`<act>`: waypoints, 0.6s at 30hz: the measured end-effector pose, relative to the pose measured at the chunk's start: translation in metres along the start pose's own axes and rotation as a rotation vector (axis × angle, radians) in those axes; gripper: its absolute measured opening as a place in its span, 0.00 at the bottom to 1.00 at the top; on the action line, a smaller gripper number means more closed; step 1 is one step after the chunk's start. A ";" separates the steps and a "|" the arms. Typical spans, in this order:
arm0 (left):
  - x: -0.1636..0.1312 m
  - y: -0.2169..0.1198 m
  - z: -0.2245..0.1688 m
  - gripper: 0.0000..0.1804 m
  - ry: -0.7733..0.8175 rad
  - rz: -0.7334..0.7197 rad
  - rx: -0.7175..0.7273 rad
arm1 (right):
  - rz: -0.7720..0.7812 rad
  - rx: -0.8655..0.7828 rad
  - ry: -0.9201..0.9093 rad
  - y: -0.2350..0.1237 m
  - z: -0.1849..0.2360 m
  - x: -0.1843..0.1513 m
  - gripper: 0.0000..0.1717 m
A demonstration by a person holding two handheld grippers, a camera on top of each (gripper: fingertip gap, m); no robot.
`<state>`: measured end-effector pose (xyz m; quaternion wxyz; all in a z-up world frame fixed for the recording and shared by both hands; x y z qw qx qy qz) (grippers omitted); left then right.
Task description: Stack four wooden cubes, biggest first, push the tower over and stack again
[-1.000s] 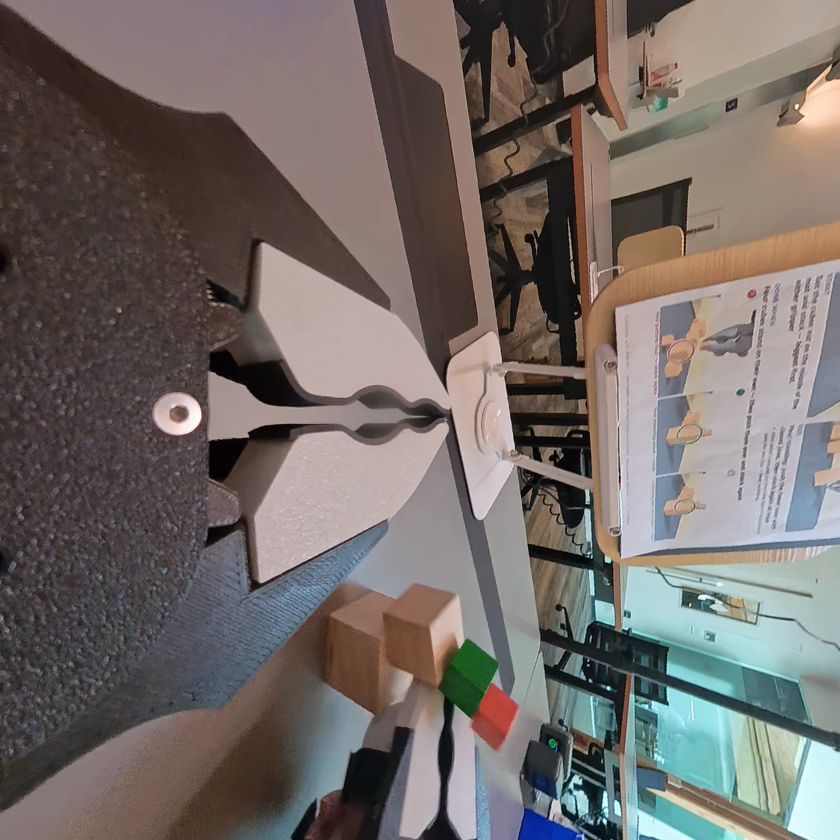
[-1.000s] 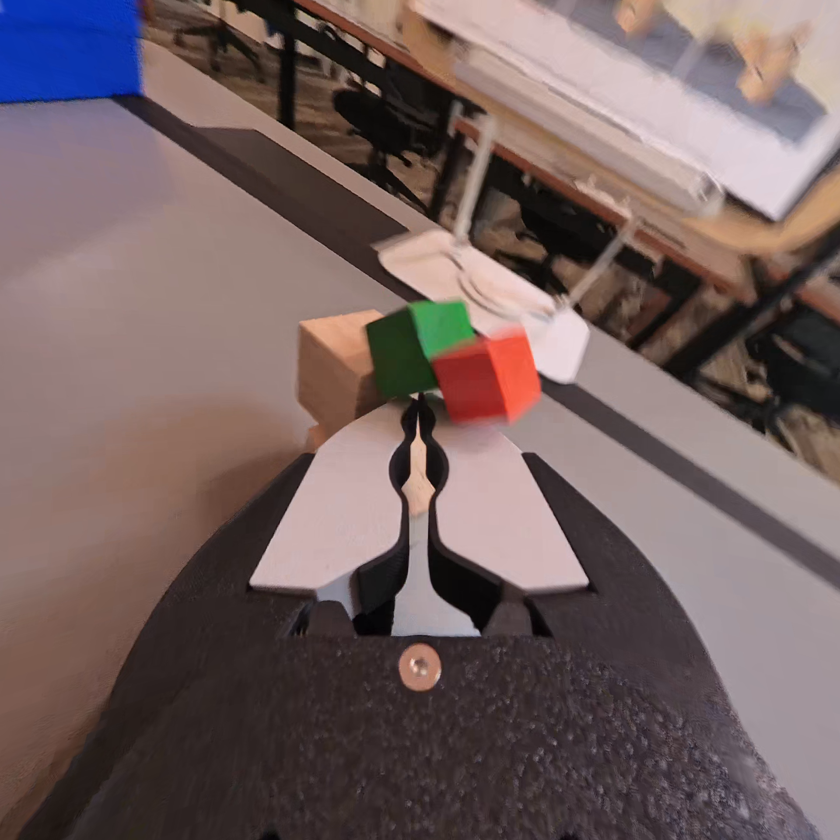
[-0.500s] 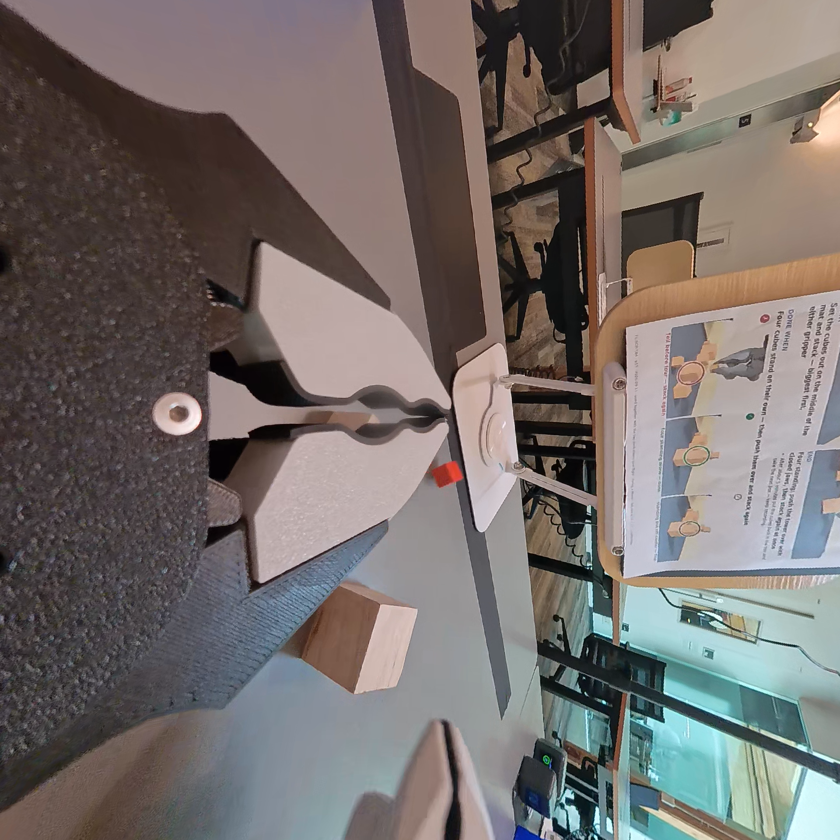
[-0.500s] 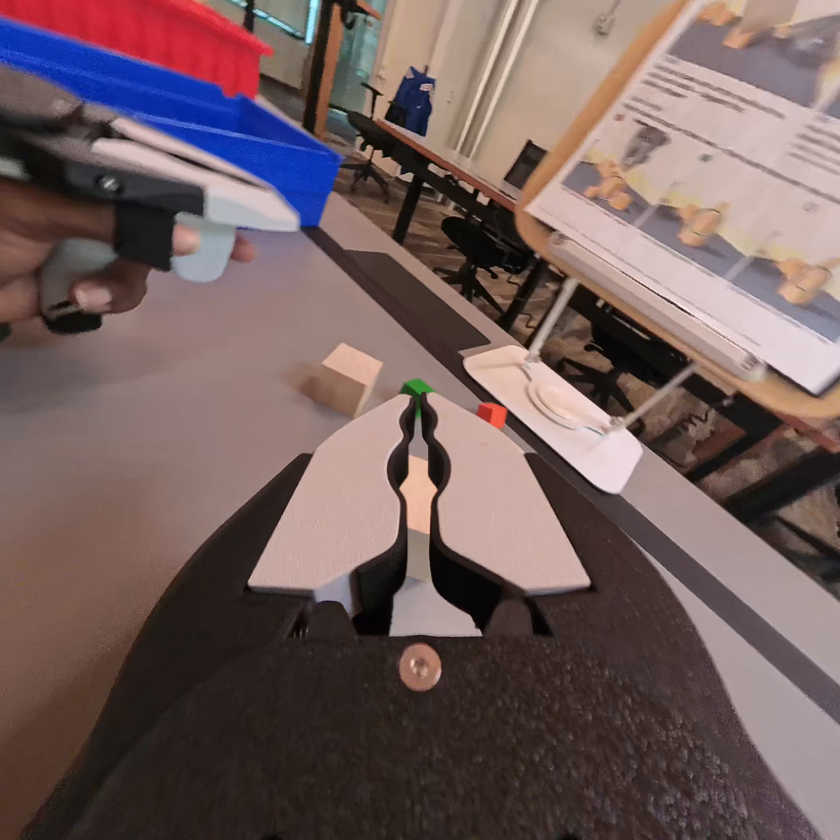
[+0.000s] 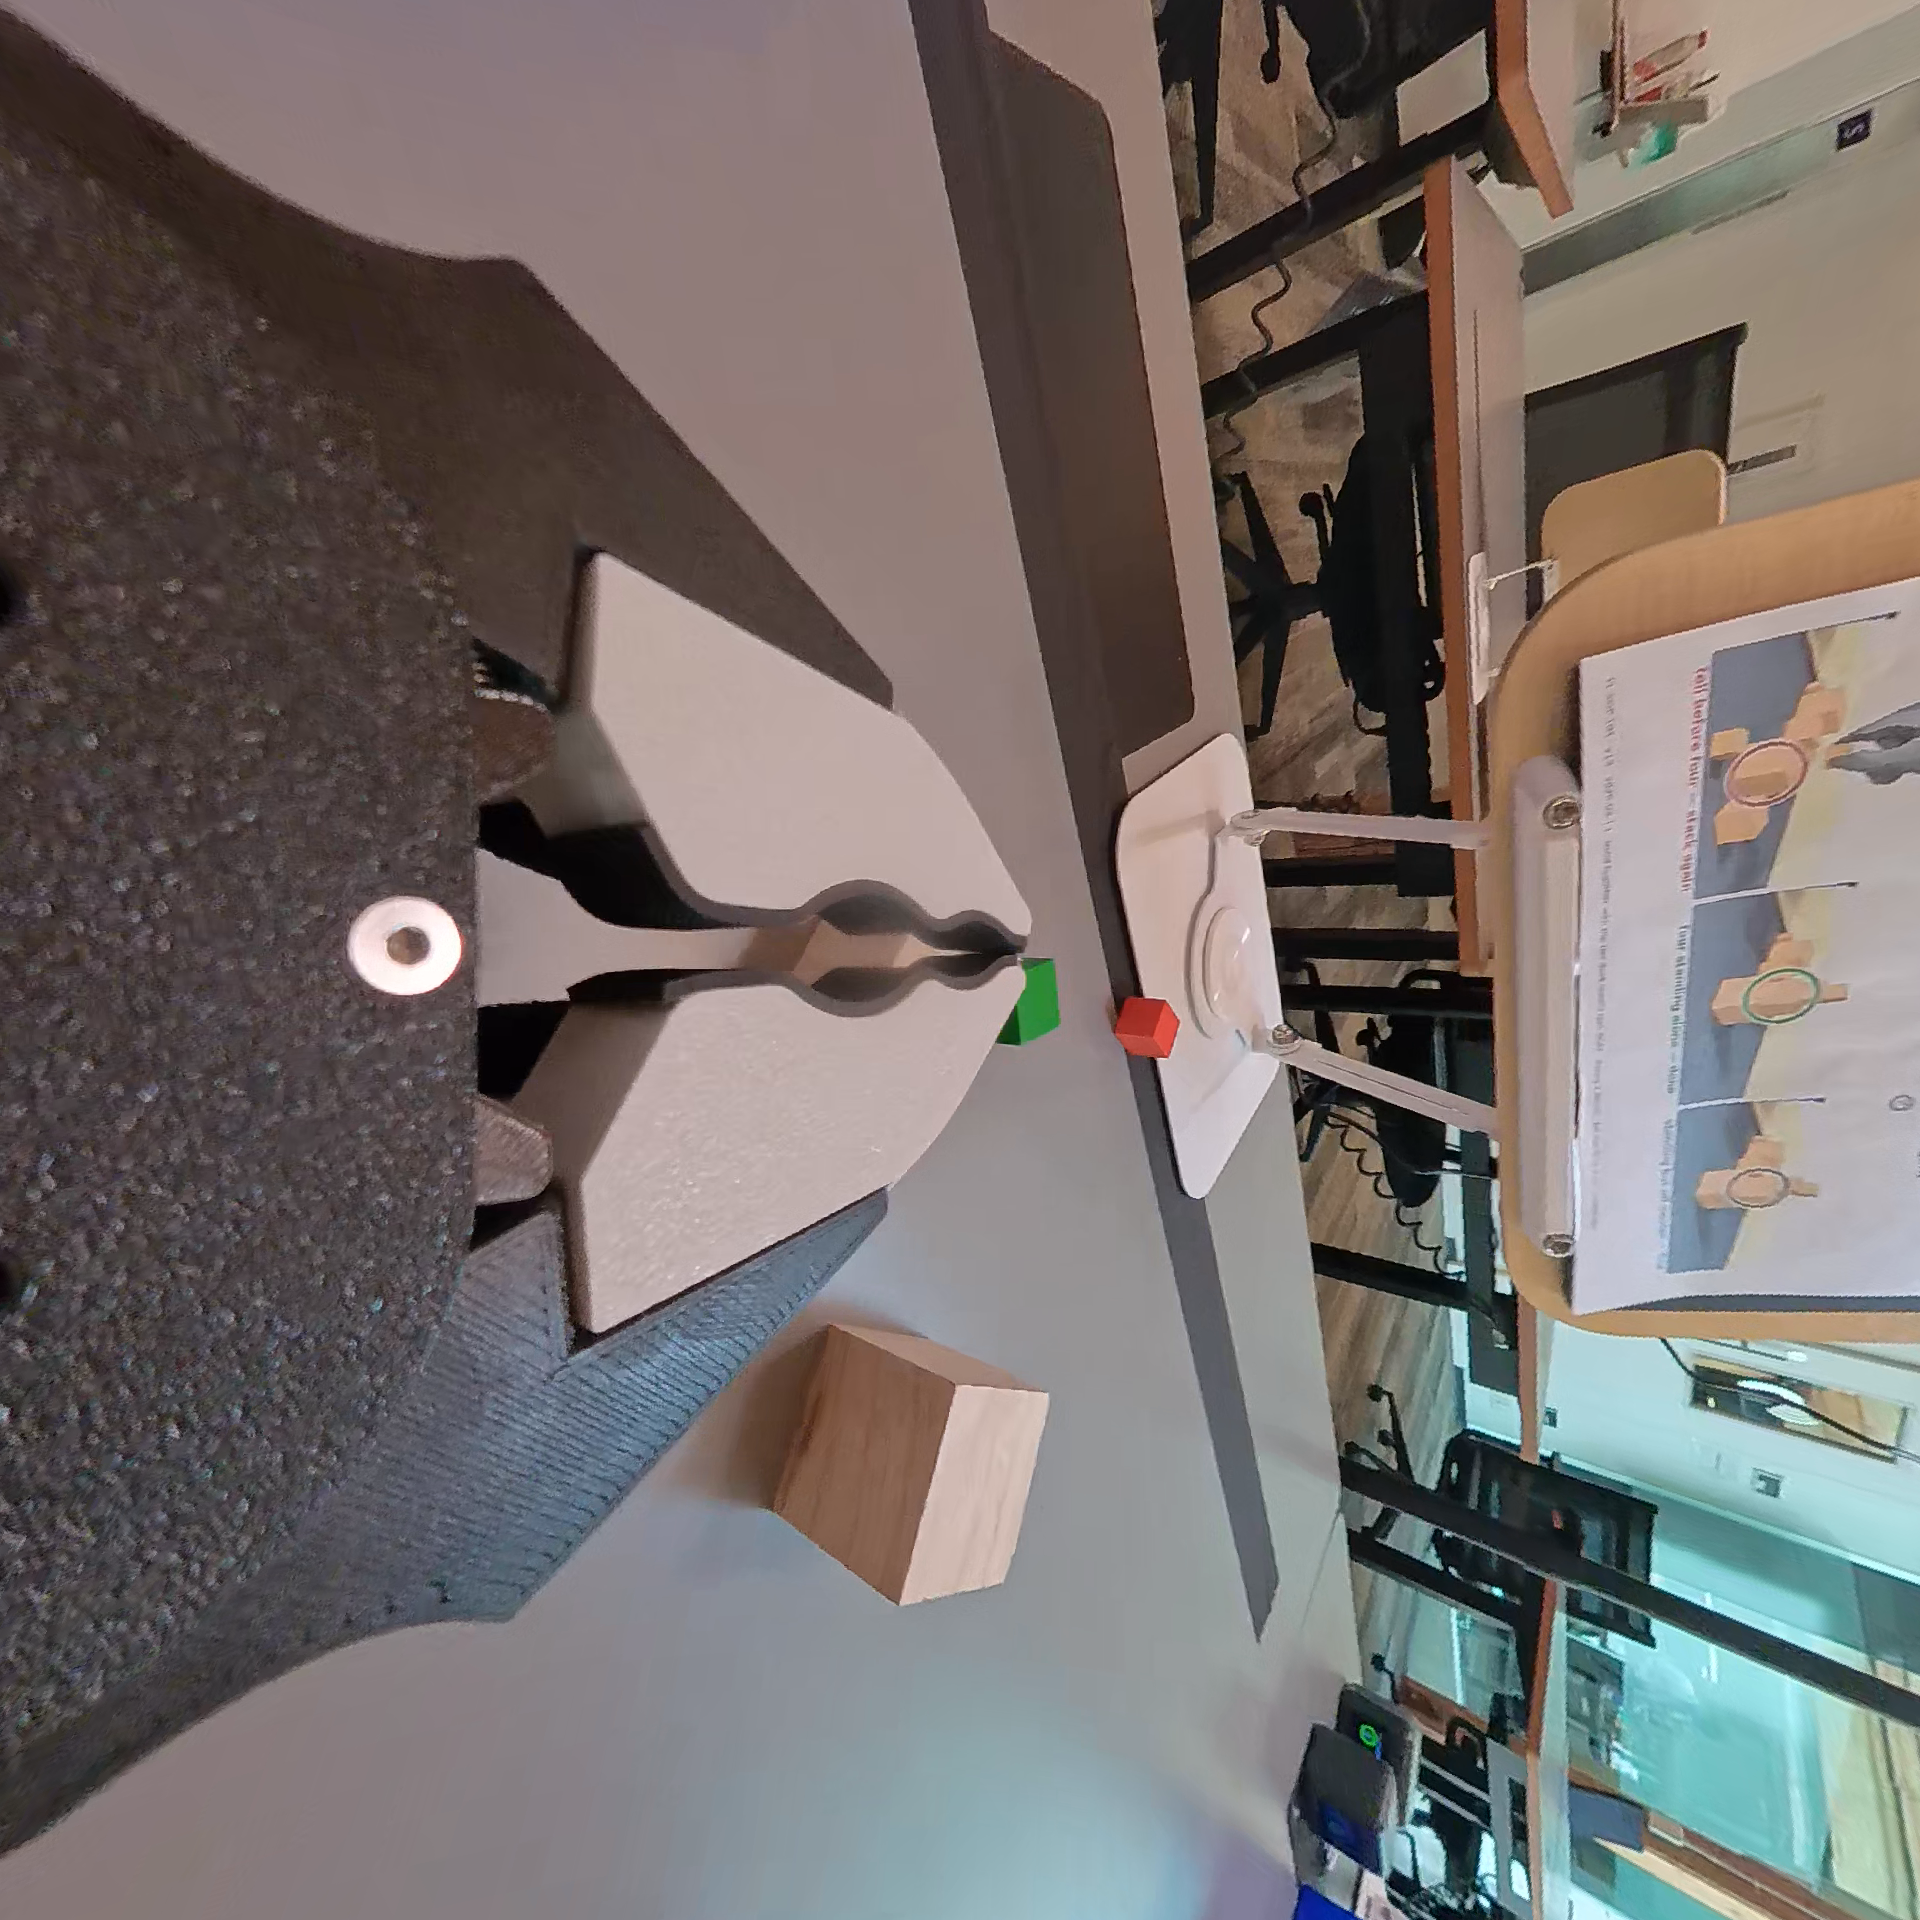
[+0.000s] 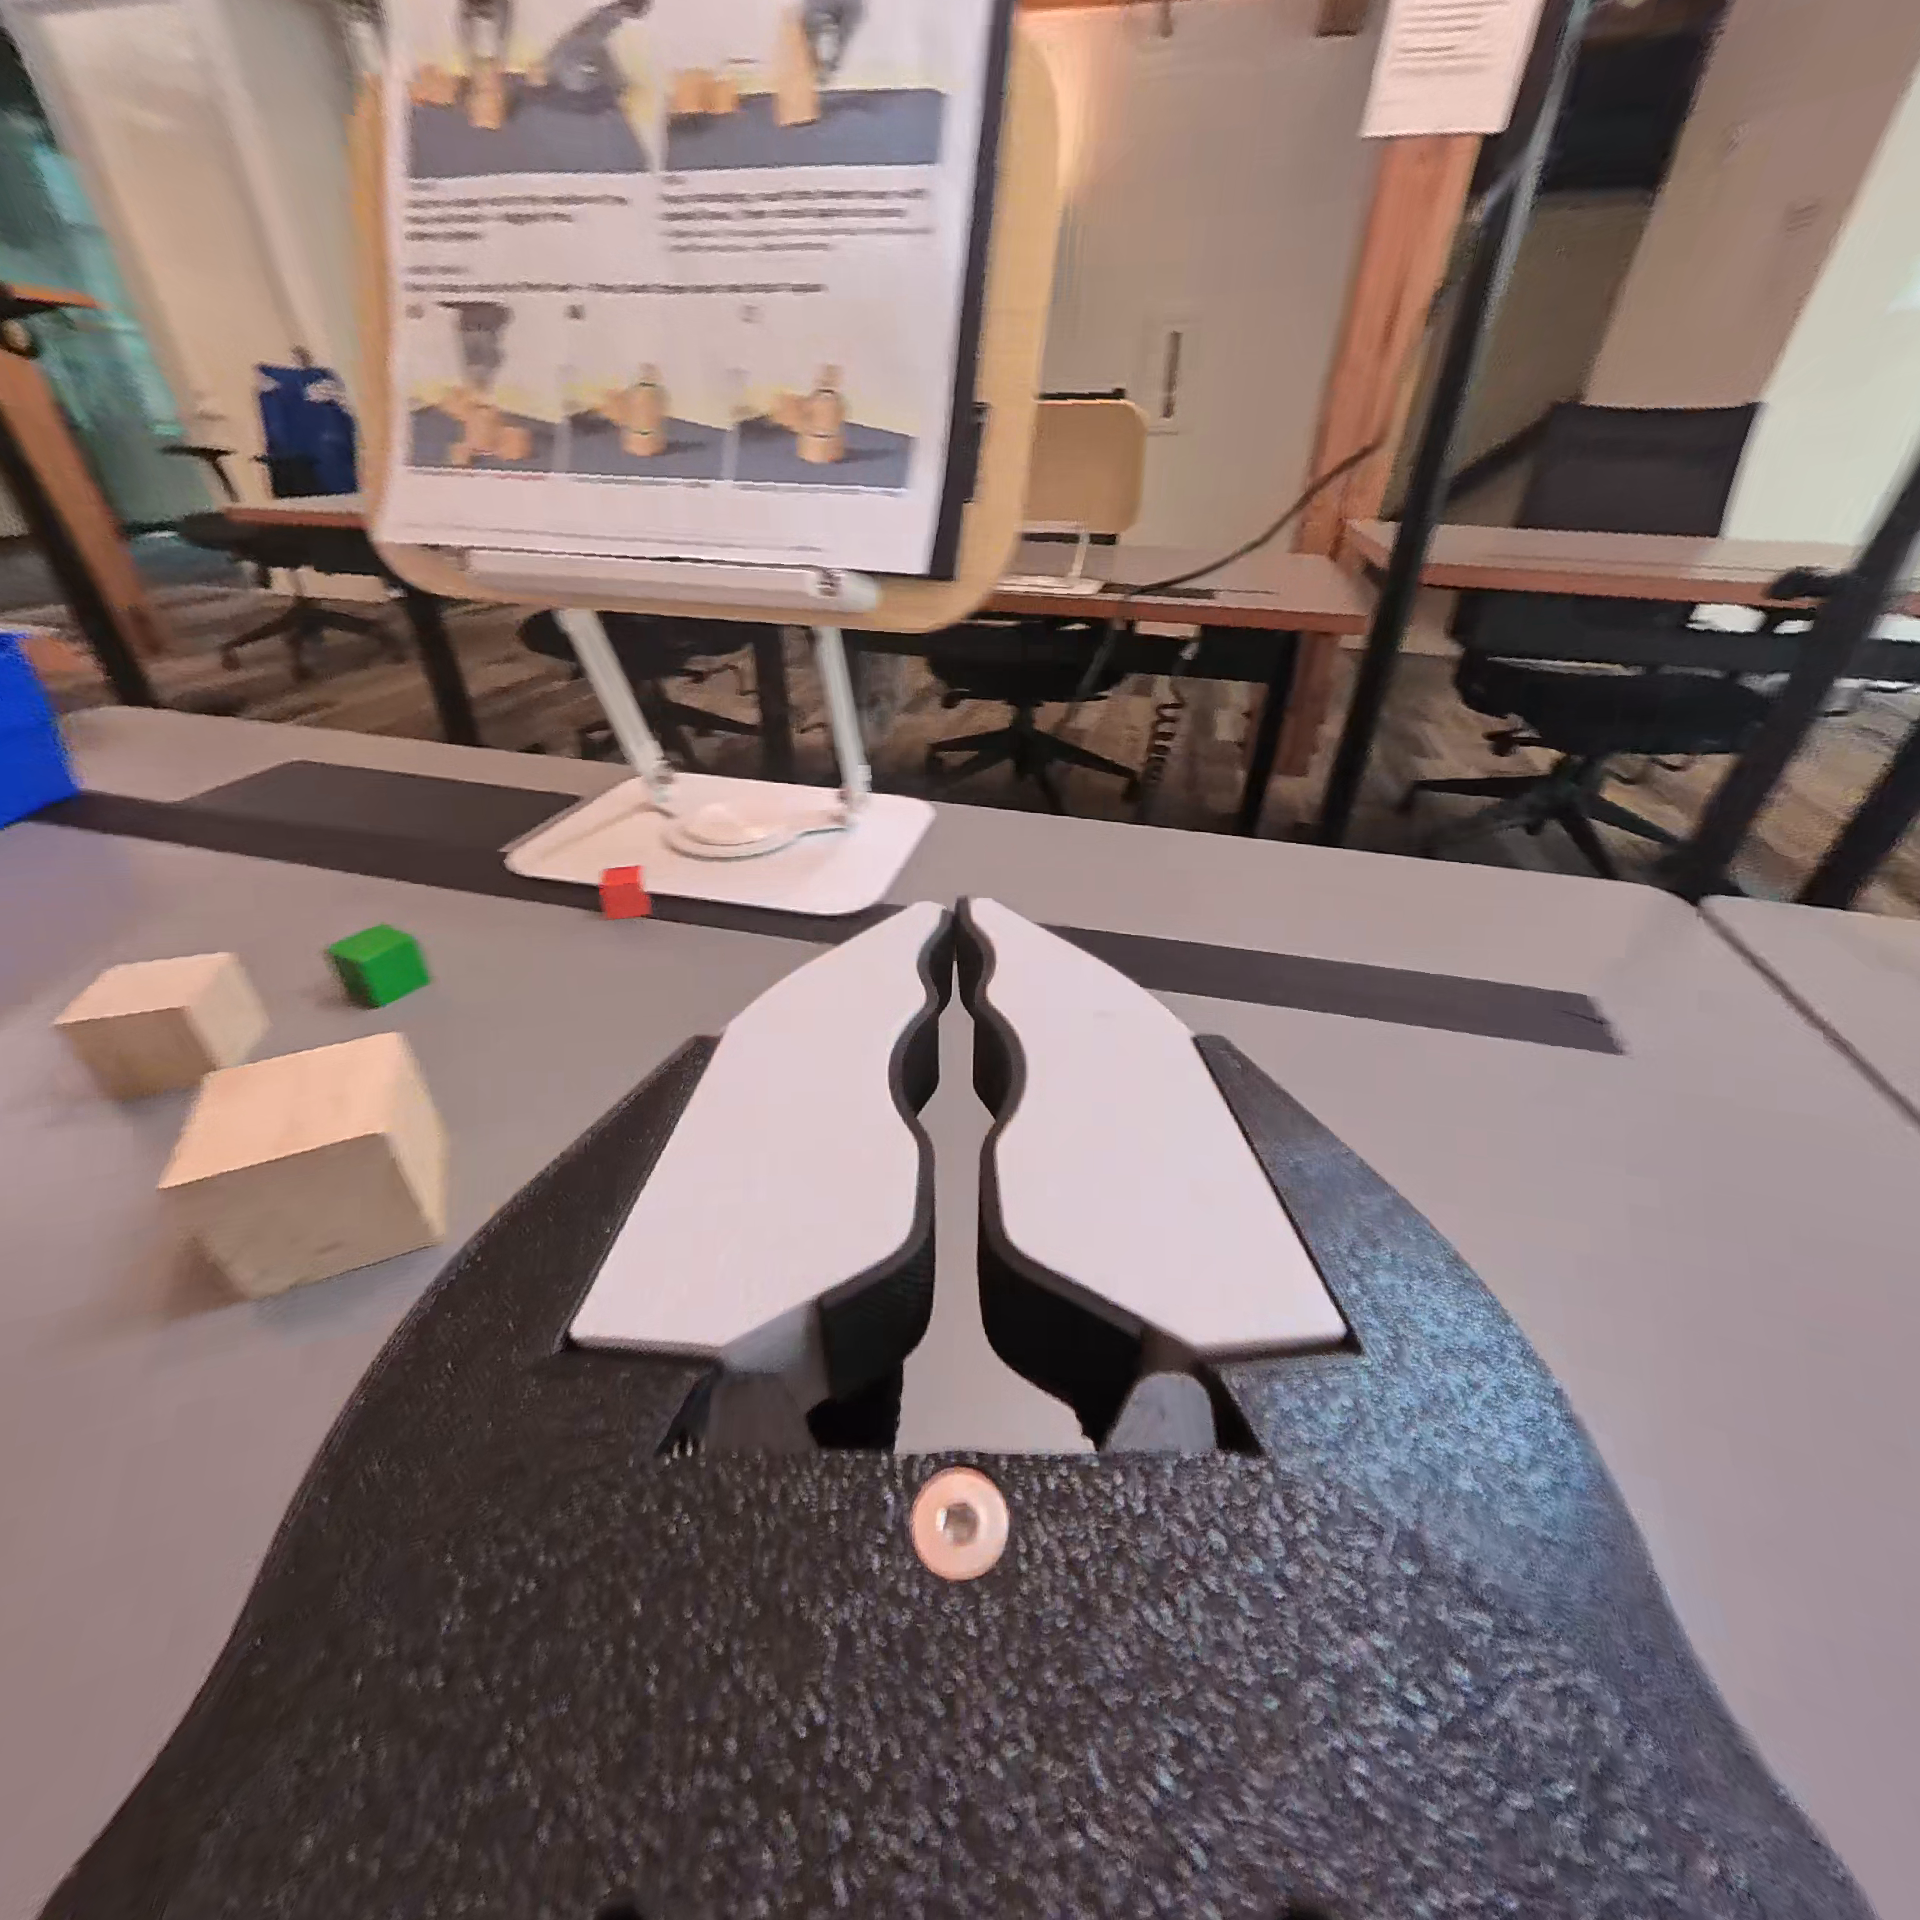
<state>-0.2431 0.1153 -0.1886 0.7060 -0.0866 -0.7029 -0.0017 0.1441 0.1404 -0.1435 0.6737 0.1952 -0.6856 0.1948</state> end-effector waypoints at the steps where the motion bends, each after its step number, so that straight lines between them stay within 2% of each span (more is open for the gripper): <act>1: -0.002 0.001 0.000 0.00 0.005 0.009 0.001 | -0.002 -0.036 -0.009 -0.002 -0.008 0.000 0.00; 4: -0.005 0.004 0.001 0.00 0.017 0.027 0.006 | -0.015 -0.085 0.004 -0.008 -0.023 0.001 0.00; 9: -0.011 0.006 0.000 0.00 0.036 0.048 -0.007 | -0.016 -0.064 0.017 -0.008 -0.024 -0.001 0.00; 14: -0.016 0.010 -0.007 0.09 0.064 0.091 -0.085 | -0.012 -0.025 -0.011 -0.007 -0.015 -0.001 0.00; 18: -0.022 0.025 -0.010 0.25 0.126 0.200 -0.182 | 0.000 -0.005 -0.003 -0.005 -0.013 -0.004 0.00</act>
Point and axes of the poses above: each gripper's, where its closed fingertips meet, y out along the fingers, x out of its top, z = x × y across the jaws, the point moved 5 cm from there along -y, back along the fingers, and after that the axes turned 12 degrees about x, right-handed, at the moved point
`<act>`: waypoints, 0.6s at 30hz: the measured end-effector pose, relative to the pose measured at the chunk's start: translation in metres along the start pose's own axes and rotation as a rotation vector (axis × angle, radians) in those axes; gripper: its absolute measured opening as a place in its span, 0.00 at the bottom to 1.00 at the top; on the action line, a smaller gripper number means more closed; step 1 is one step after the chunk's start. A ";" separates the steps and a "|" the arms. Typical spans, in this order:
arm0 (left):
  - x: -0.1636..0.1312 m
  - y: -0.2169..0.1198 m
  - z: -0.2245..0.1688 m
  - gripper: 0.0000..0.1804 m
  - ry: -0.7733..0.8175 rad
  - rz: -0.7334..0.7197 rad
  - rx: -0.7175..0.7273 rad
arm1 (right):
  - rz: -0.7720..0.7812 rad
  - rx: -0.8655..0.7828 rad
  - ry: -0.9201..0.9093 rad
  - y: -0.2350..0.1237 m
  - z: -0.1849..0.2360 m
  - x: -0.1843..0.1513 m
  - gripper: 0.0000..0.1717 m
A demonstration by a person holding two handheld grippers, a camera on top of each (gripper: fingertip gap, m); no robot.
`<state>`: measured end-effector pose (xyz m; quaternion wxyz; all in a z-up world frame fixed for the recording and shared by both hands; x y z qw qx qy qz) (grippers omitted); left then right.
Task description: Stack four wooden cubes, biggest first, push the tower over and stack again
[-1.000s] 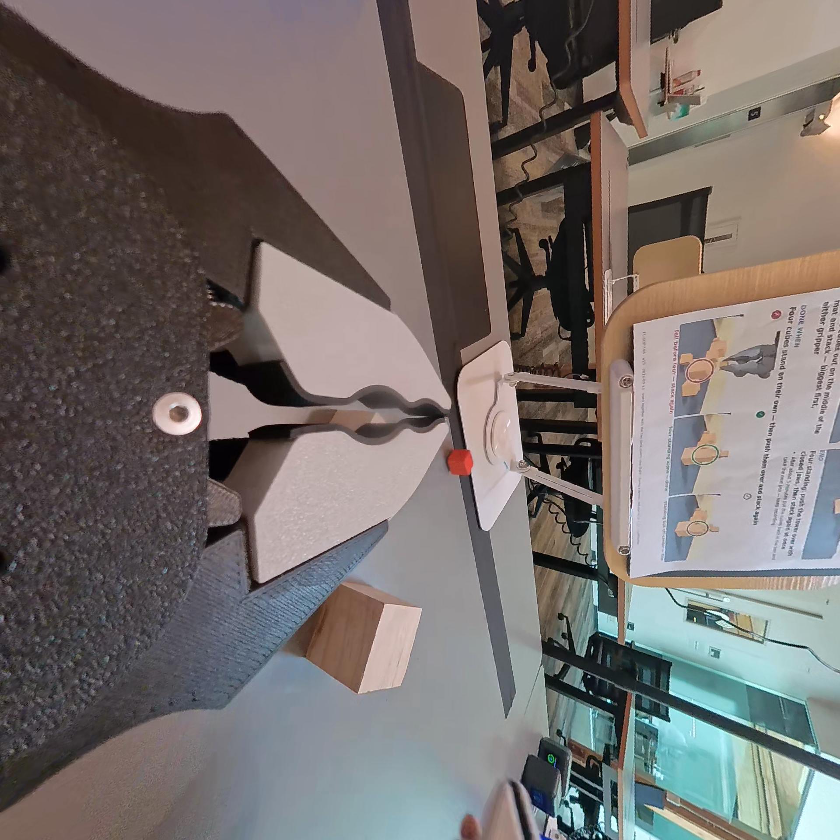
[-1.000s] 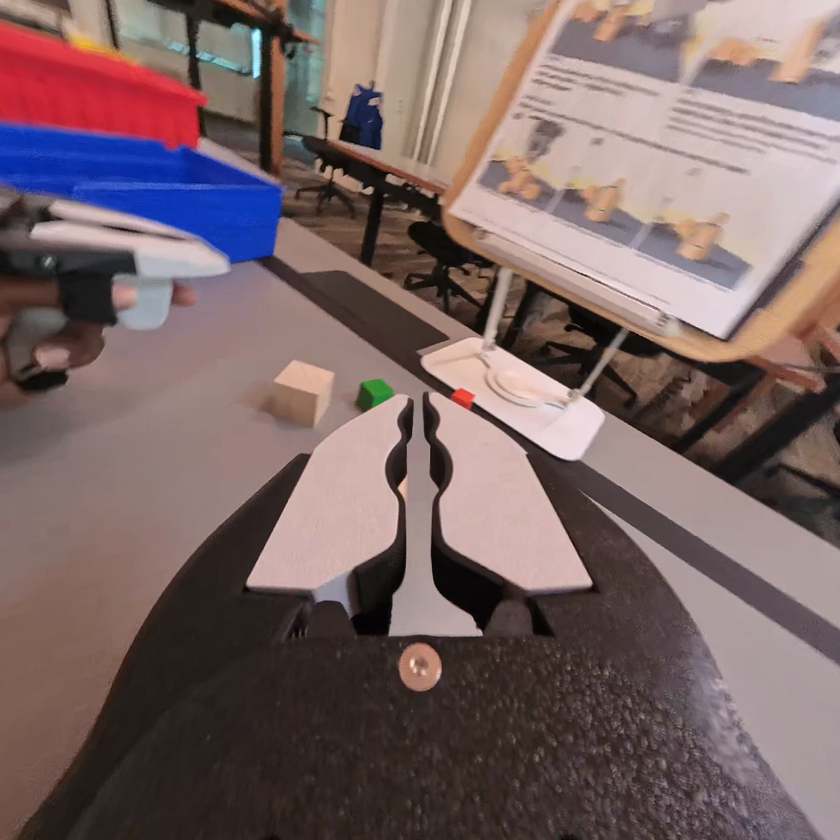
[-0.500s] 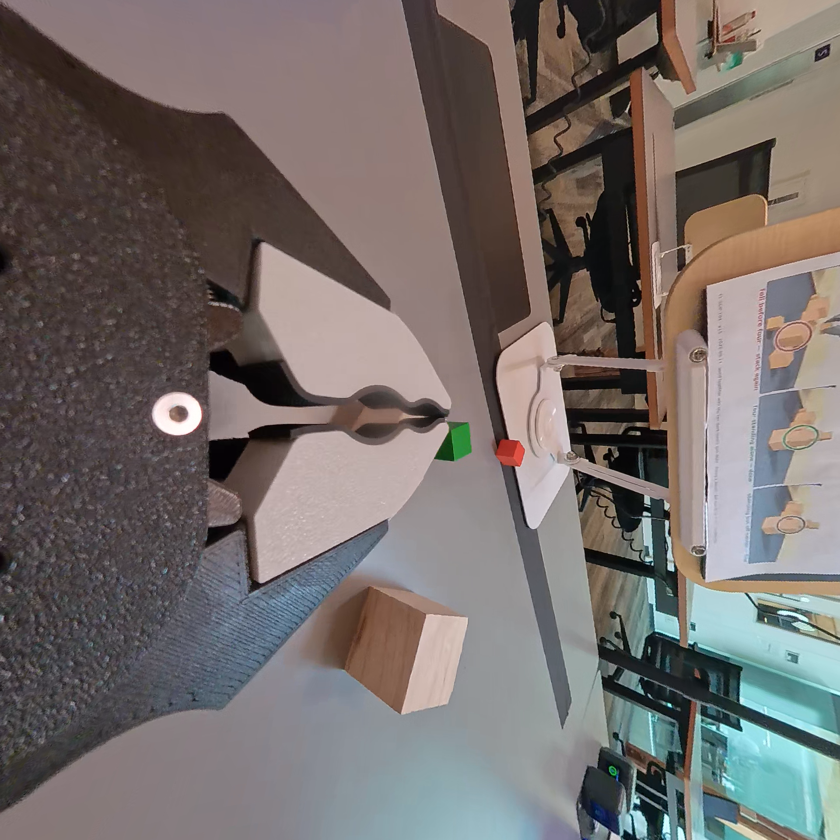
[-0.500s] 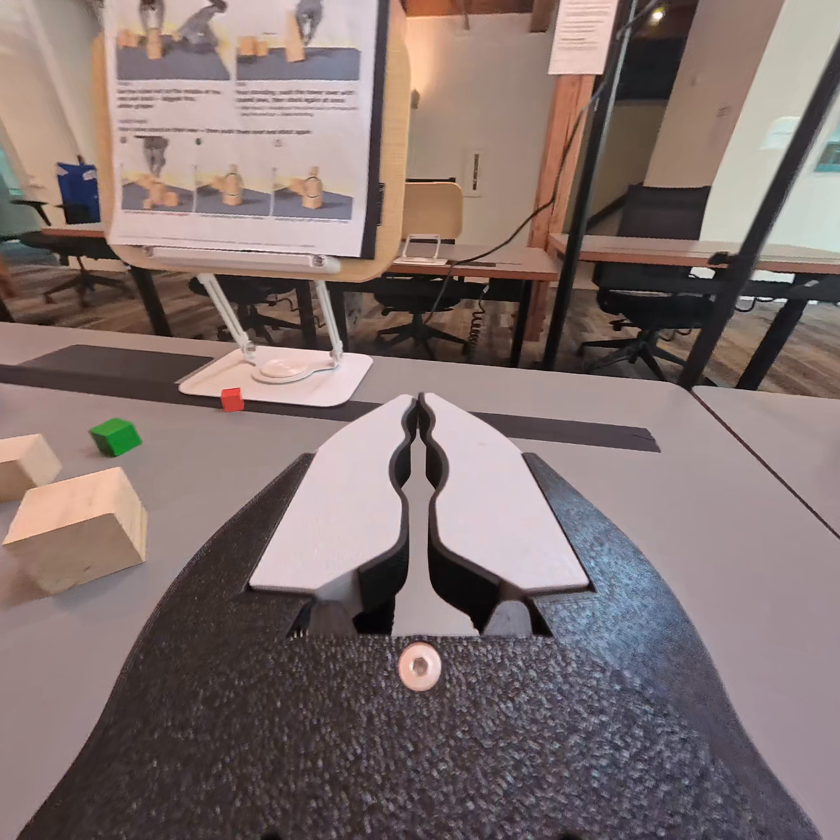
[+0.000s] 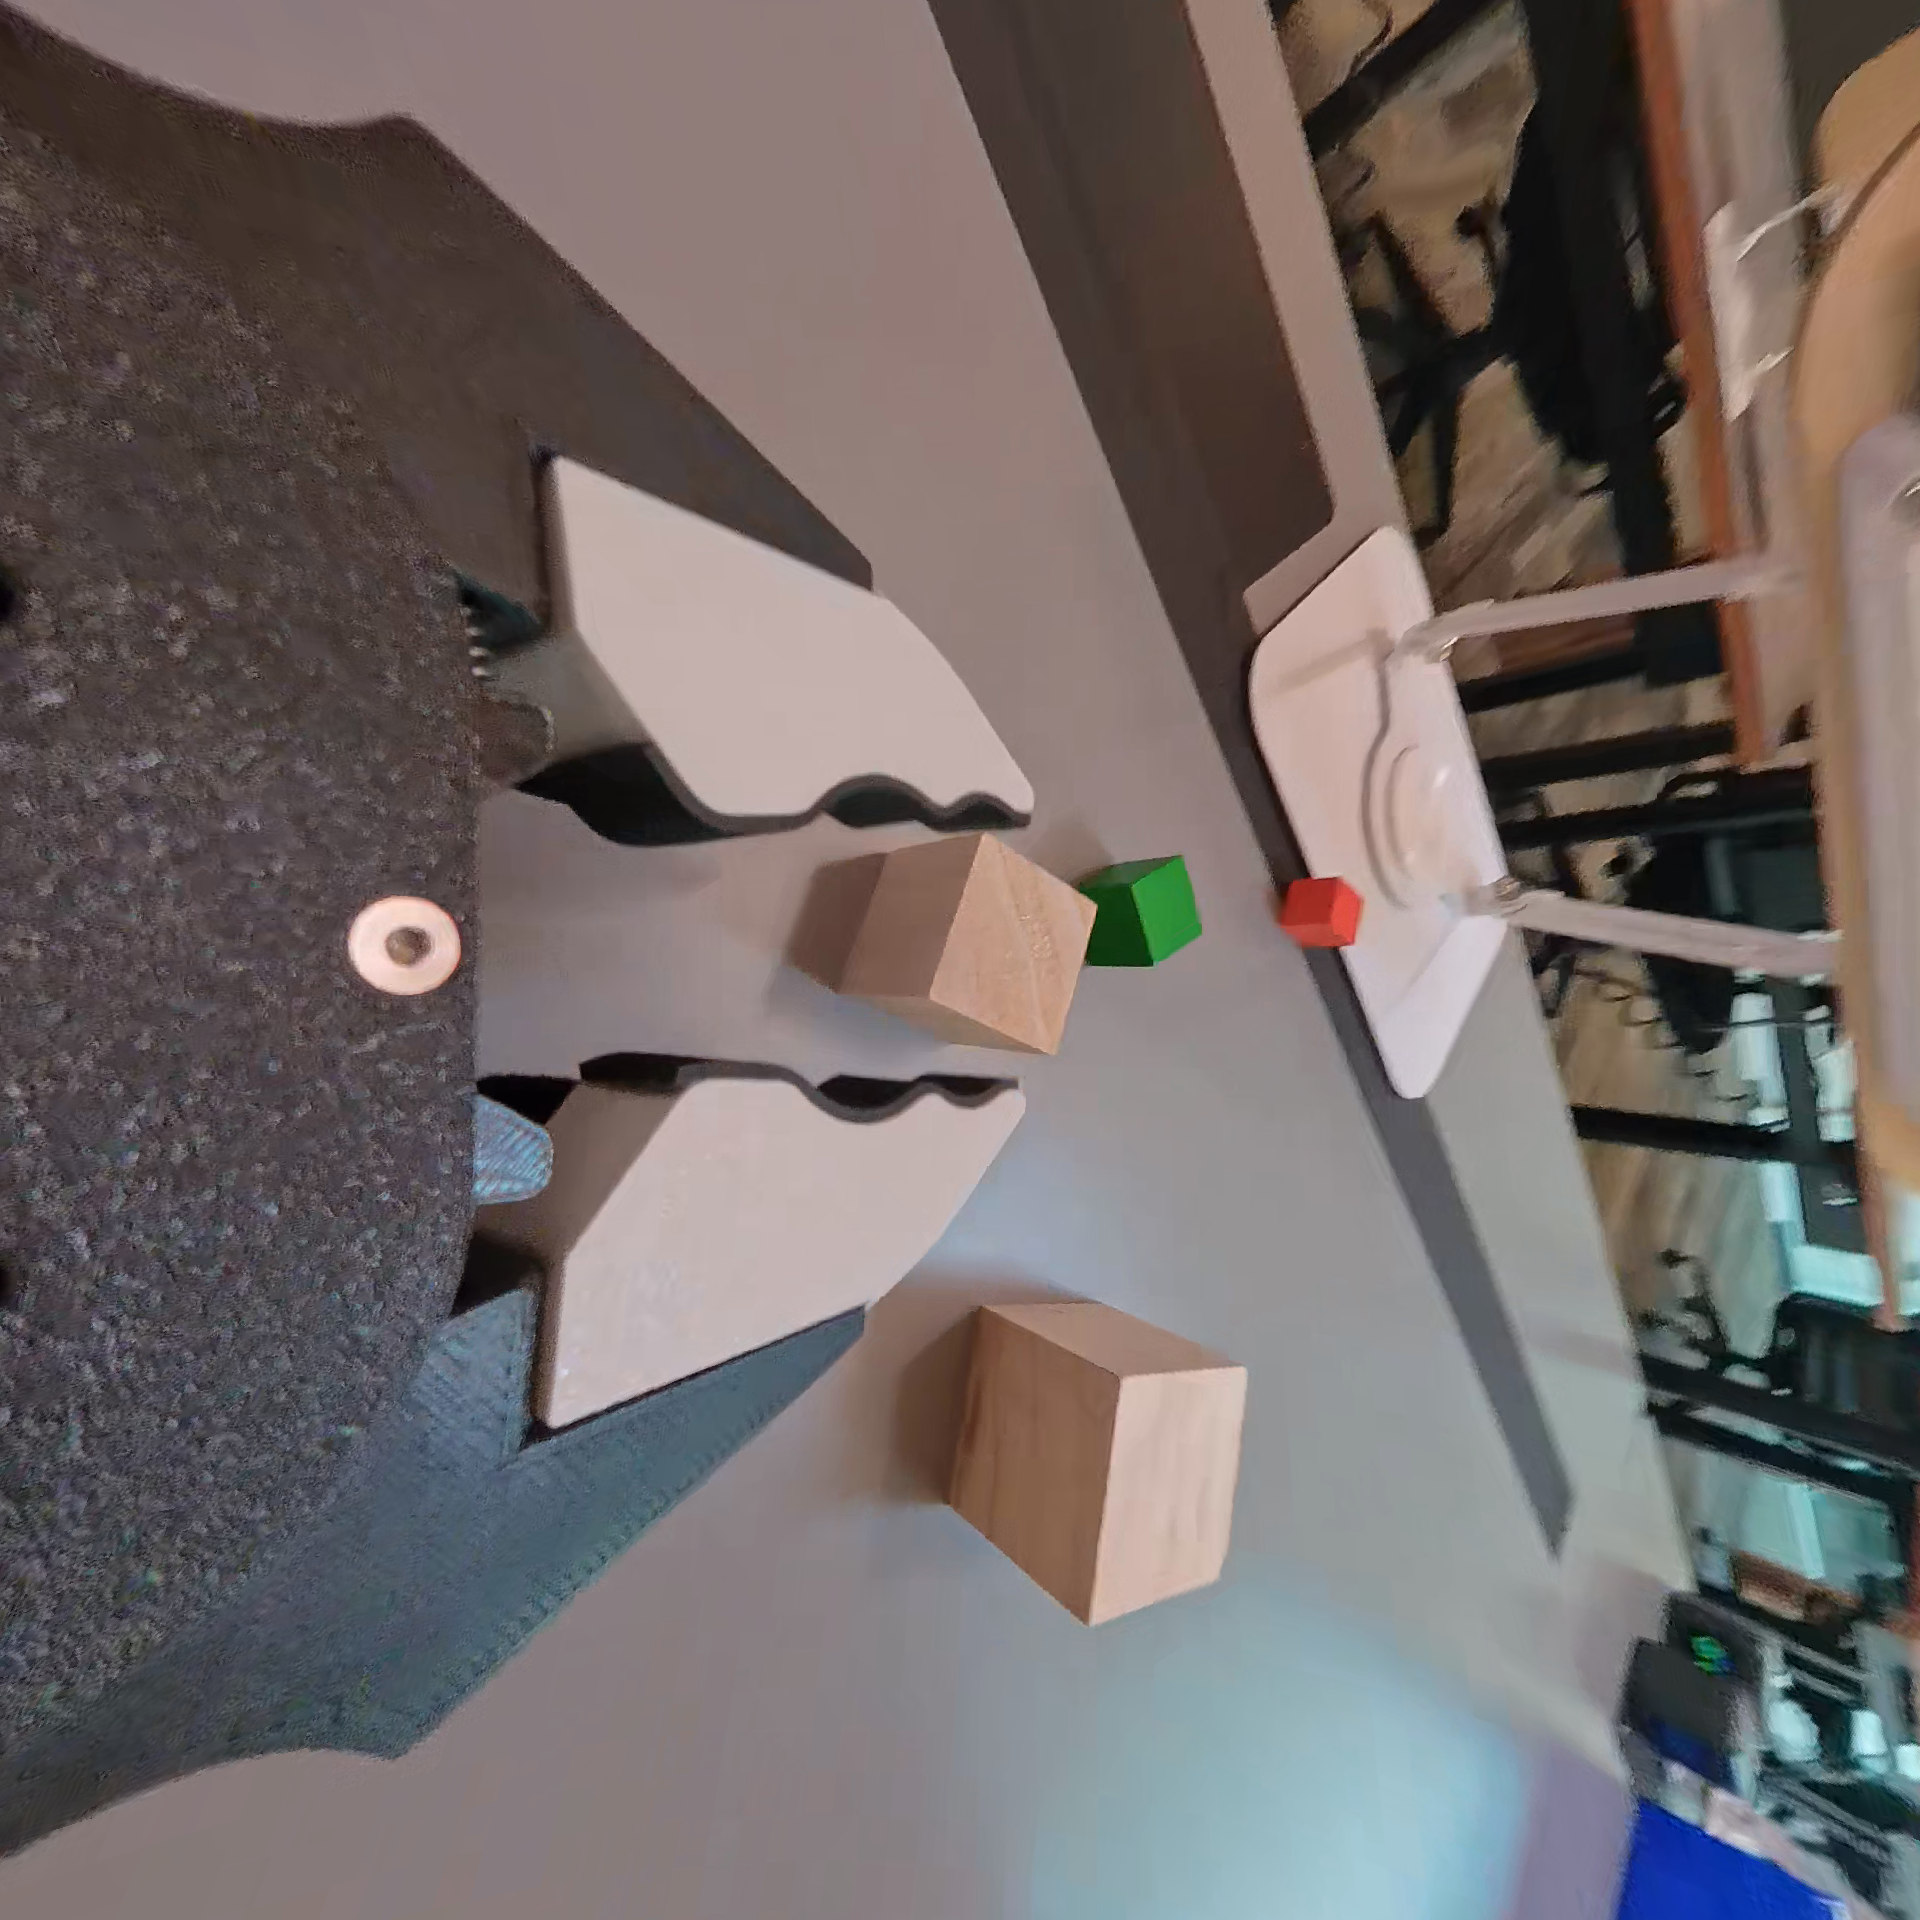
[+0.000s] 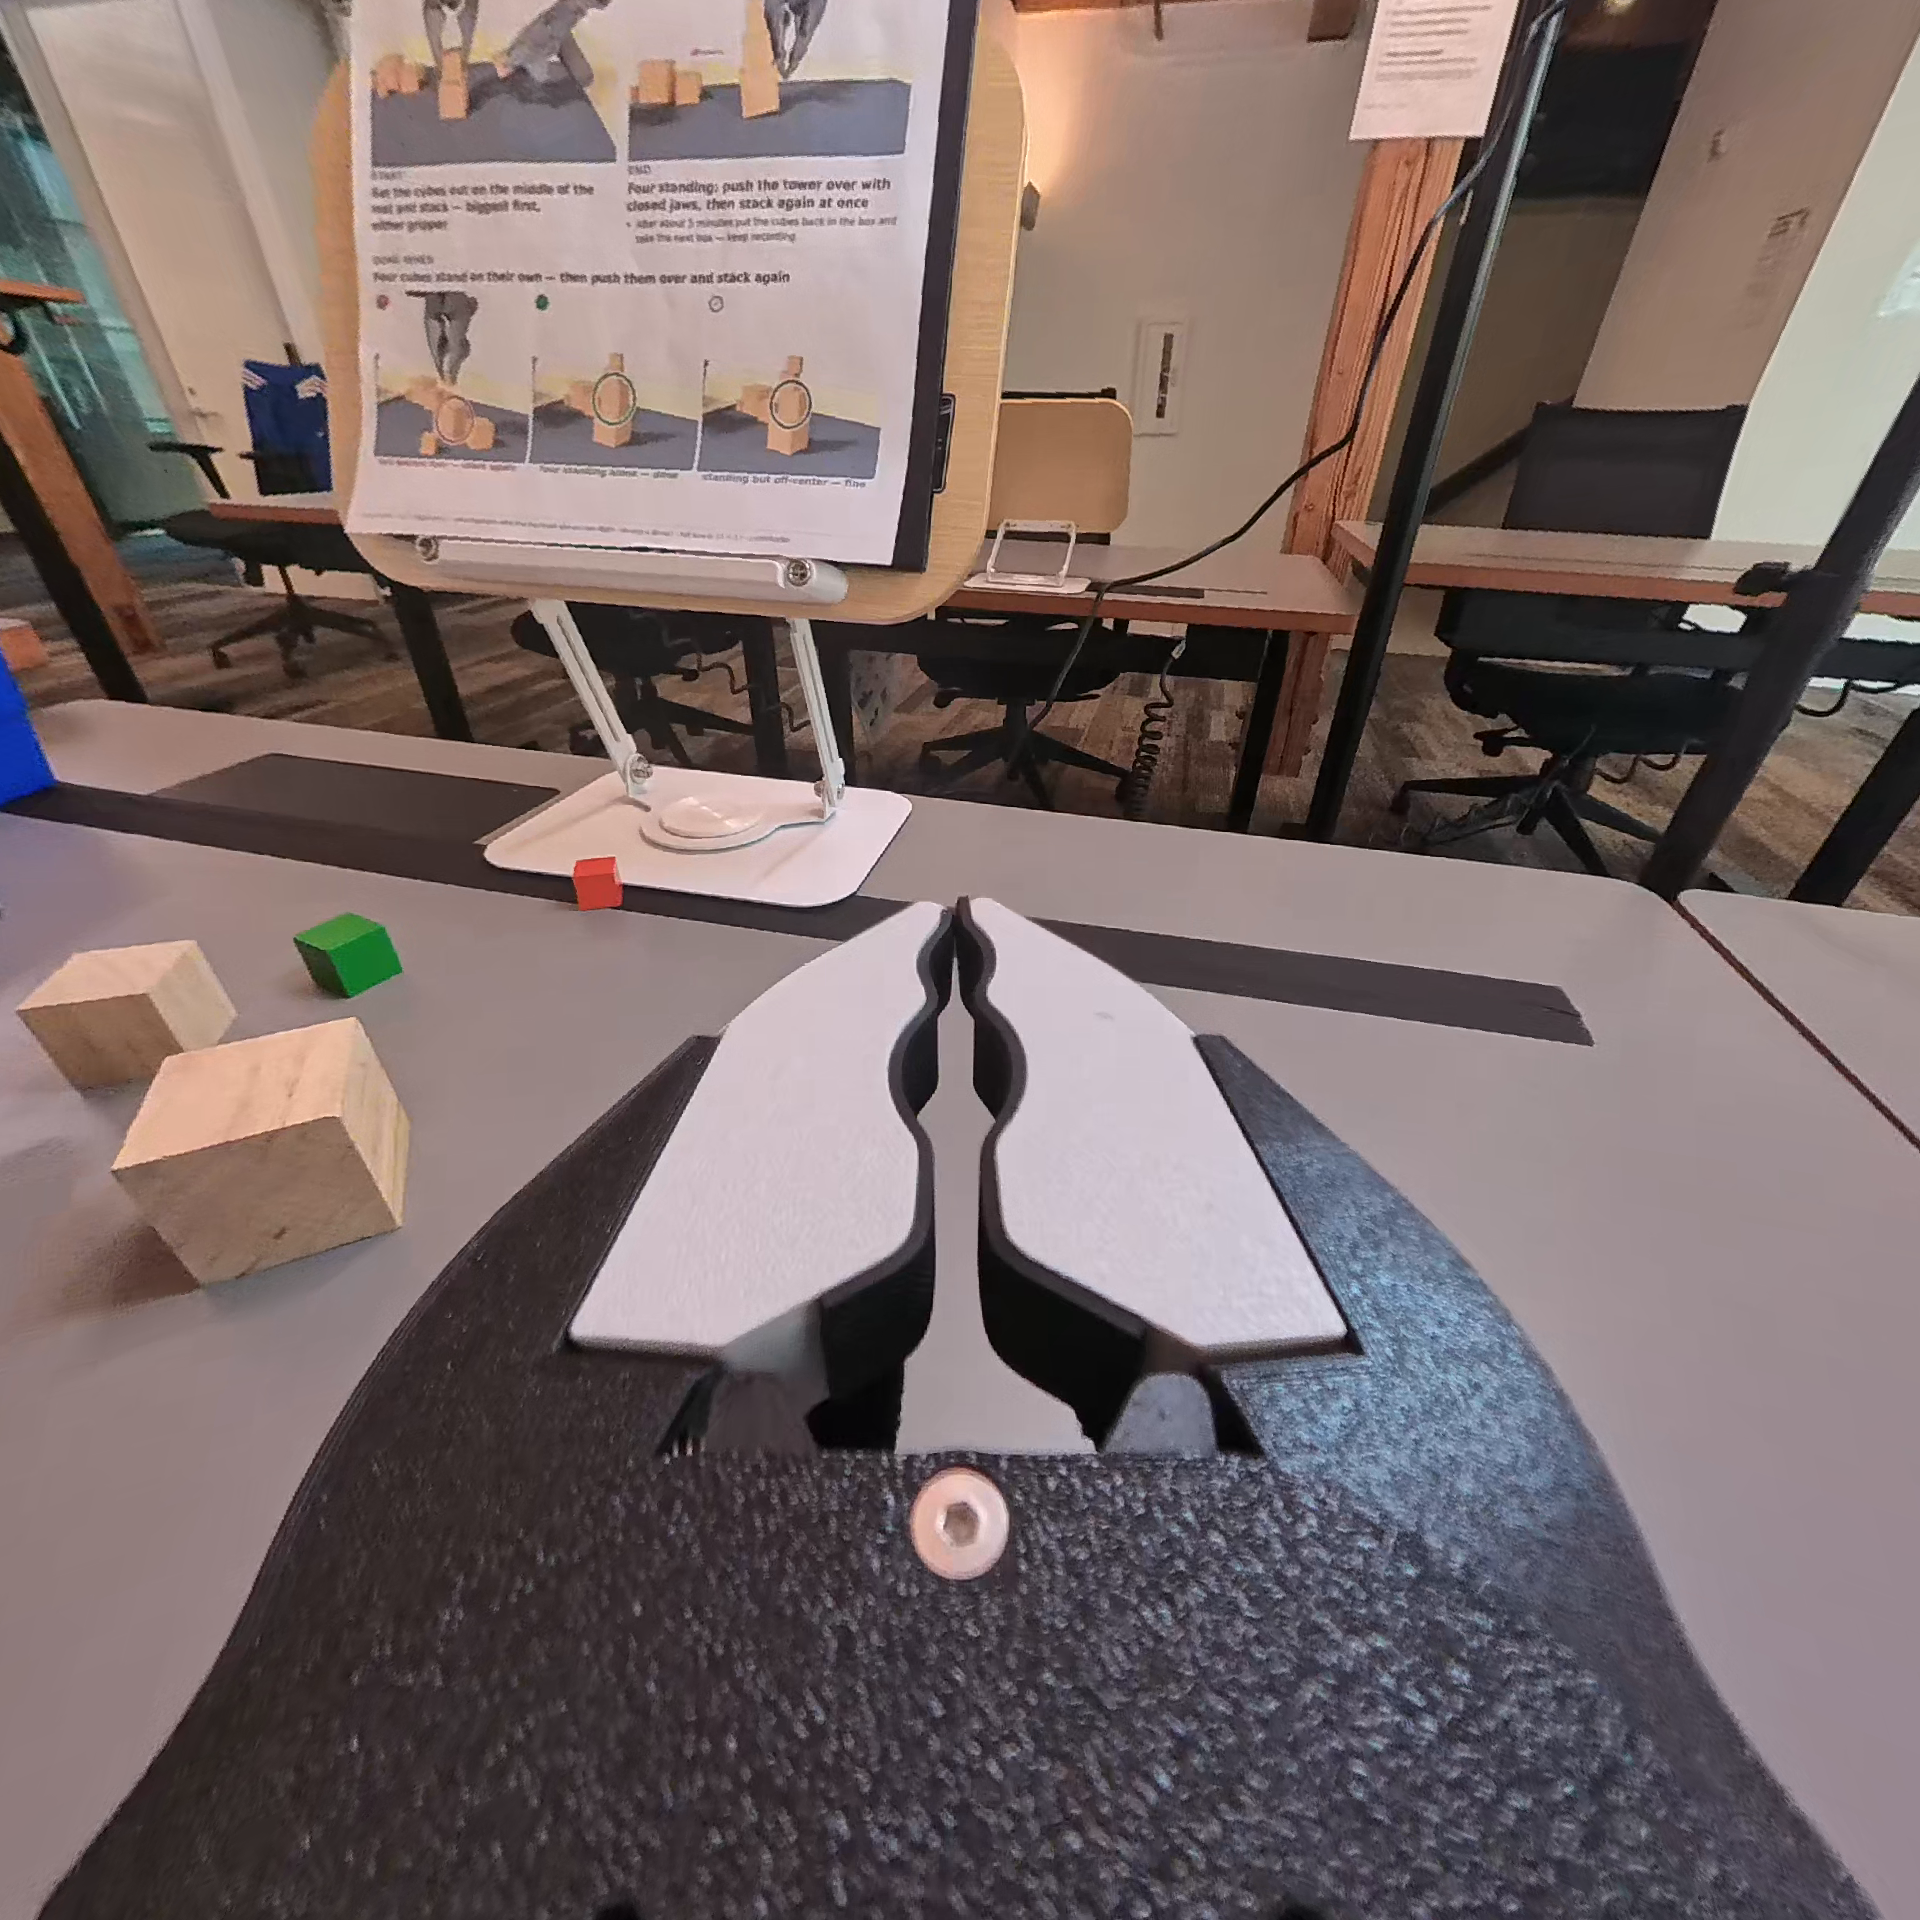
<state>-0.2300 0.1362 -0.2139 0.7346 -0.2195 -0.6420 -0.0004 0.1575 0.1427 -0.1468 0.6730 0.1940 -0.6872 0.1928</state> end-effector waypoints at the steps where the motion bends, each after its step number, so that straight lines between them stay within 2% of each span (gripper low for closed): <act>1: -0.001 0.005 0.000 0.28 0.007 0.030 -0.028 | 0.004 0.005 0.006 0.001 0.000 -0.001 0.00; 5: -0.007 0.018 0.007 0.36 0.069 0.103 -0.067 | 0.010 0.023 0.019 0.001 0.002 -0.002 0.00; 11: -0.013 0.033 0.005 0.40 0.132 0.191 -0.159 | 0.029 0.036 0.021 0.003 0.005 -0.006 0.00; 13: -0.017 0.039 0.003 0.39 0.174 0.224 -0.174 | 0.037 0.040 0.021 0.004 0.005 -0.007 0.00; 14: -0.020 0.041 0.002 0.35 0.210 0.250 -0.168 | 0.040 0.041 0.022 0.004 0.006 -0.008 0.00; 15: -0.022 0.042 0.002 0.25 0.254 0.265 -0.157 | 0.042 0.043 0.022 0.004 0.006 -0.009 0.00; 18: -0.016 0.036 -0.009 0.25 0.265 0.225 -0.230 | 0.047 0.049 0.021 0.004 0.006 -0.009 0.00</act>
Point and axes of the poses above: each gripper's, where its closed fingertips meet, y out along the fingers, x out of its top, z = x × y across the jaws, the point moved 5 cm from there along -y, back along the fingers, and after that the axes turned 12 degrees about x, right-handed, at the moved point
